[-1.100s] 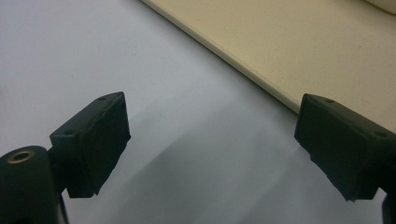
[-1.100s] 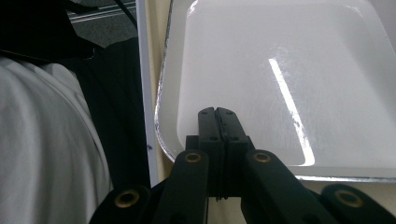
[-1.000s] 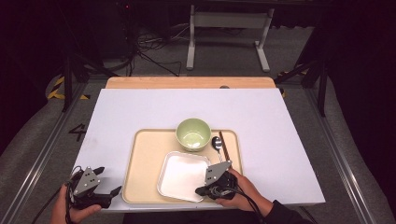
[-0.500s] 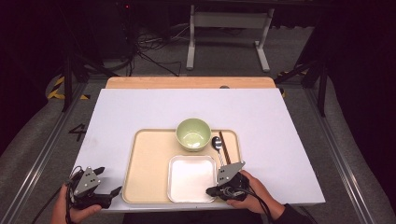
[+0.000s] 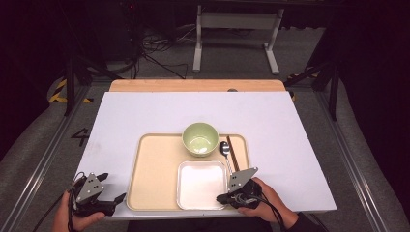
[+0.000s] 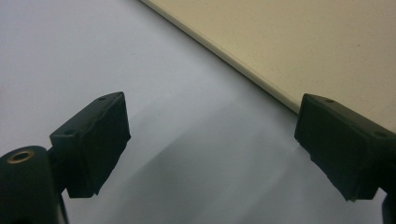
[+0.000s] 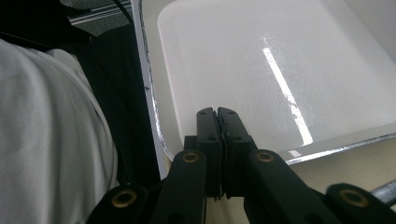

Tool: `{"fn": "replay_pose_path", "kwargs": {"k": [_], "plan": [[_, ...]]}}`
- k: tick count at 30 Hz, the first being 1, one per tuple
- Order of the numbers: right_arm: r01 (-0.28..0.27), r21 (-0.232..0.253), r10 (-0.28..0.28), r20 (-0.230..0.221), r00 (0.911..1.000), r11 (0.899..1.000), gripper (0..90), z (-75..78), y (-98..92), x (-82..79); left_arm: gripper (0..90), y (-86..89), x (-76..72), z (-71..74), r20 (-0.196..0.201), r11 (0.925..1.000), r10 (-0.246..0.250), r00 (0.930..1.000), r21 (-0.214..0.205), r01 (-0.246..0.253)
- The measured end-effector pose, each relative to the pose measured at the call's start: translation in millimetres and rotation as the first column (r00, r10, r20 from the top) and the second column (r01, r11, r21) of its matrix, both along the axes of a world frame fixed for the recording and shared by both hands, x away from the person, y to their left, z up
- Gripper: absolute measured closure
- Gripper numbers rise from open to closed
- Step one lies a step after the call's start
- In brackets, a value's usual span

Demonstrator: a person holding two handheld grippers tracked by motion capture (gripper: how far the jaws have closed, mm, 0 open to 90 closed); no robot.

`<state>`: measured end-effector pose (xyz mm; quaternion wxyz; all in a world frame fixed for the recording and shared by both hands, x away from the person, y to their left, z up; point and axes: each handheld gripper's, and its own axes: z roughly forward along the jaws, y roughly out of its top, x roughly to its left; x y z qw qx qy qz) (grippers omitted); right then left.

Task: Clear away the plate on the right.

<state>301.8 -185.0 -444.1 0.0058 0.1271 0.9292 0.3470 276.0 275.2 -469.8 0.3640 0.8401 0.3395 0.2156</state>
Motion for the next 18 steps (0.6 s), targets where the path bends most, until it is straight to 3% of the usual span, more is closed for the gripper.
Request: {"fn": "replay_pose_path", "kwargs": {"k": [18], "plan": [[0.011,0.002,-0.011,0.04,0.9991,1.0,84.3,2.6,0.2,1.1,11.1,-0.4,0.2,0.4,0.003,1.0,-0.006,1.0,0.006,0.006]]}}
